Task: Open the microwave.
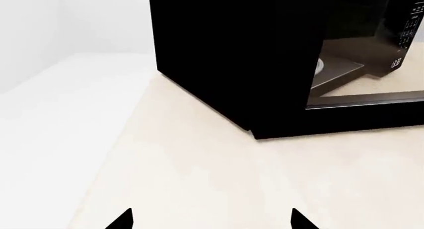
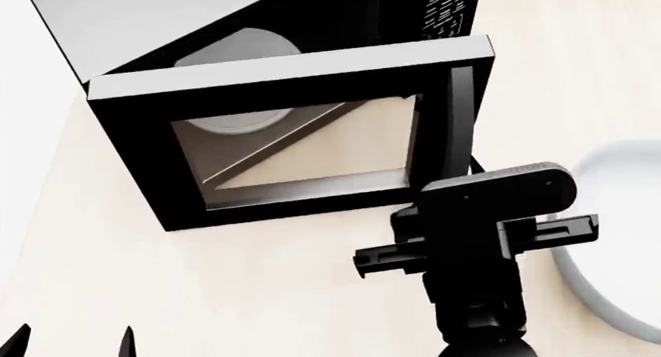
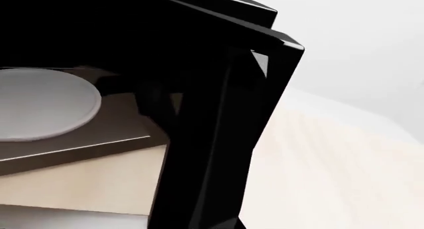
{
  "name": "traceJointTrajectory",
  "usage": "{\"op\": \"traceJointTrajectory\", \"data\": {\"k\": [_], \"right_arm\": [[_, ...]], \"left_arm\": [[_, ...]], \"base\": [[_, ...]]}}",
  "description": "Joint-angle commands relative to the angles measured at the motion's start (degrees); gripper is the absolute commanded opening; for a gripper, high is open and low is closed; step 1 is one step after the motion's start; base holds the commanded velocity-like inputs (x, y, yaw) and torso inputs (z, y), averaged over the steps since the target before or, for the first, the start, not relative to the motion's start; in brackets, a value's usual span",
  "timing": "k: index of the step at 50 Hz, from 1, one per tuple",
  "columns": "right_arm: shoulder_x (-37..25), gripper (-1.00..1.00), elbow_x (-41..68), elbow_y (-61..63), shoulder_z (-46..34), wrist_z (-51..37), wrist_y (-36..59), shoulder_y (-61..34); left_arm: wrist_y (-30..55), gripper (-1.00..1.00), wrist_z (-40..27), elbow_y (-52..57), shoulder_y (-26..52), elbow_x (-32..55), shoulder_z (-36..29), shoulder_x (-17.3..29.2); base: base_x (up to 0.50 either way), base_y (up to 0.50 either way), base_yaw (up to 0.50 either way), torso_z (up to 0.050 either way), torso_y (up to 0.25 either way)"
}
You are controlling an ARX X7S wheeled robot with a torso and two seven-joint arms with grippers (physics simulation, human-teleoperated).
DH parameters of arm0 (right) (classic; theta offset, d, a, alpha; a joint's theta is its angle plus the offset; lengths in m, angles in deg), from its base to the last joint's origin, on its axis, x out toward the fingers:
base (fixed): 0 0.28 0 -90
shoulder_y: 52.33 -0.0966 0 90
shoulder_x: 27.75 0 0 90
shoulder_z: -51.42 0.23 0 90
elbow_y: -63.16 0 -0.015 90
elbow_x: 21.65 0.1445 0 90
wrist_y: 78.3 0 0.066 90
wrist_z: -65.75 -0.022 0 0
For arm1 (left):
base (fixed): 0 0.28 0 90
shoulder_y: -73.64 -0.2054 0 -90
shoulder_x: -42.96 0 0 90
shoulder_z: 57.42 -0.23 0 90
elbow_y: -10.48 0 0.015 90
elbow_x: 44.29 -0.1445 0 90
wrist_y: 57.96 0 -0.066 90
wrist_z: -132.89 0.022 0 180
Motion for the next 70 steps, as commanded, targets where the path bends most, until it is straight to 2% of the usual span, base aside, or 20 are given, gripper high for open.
{"op": "traceJointTrajectory", "data": {"k": [1, 26, 43, 44, 58, 70], "right_arm": [[0.72, -1.00, 7.73, 8.53, -2.85, 2.37, -1.33, 3.43], [-0.43, -1.00, 8.12, 18.82, -4.34, -0.55, -1.83, 11.38], [-1.10, -1.00, 8.20, 17.96, -4.41, -0.37, -3.54, 12.59], [-0.95, 1.00, 8.17, 17.45, -4.34, -0.40, -3.71, 12.46], [-1.03, 1.00, 8.97, 15.78, -2.43, 0.00, -6.74, 12.86], [-2.33, 1.00, 10.91, 14.68, 2.55, 0.67, -11.22, 15.22]], "left_arm": [[-0.06, 1.00, -0.15, -0.17, 0.10, 0.20, -0.15, 0.14], [-0.23, 1.00, -0.67, 0.05, -0.09, 0.40, -0.45, 0.59], [-0.47, 1.00, -0.83, -0.57, 0.28, 0.66, -0.59, 0.75], [-0.44, 1.00, -0.81, -0.62, 0.29, 0.70, -0.64, 0.74], [-0.34, 1.00, -0.99, -0.59, 0.49, 1.16, -0.63, 0.99], [-0.50, 1.00, -1.24, -0.40, 0.46, 1.28, -0.70, 1.18]], "base": [[0.00, 0.00, 0.00, 0.000, 0.010], [0.00, 0.00, 0.00, 0.001, 0.003], [0.00, 0.00, 0.00, 0.002, 0.004], [0.00, 0.00, 0.01, 0.000, 0.000], [0.00, 0.00, 0.00, 0.001, 0.002], [0.00, 0.00, 0.00, 0.001, 0.003]]}}
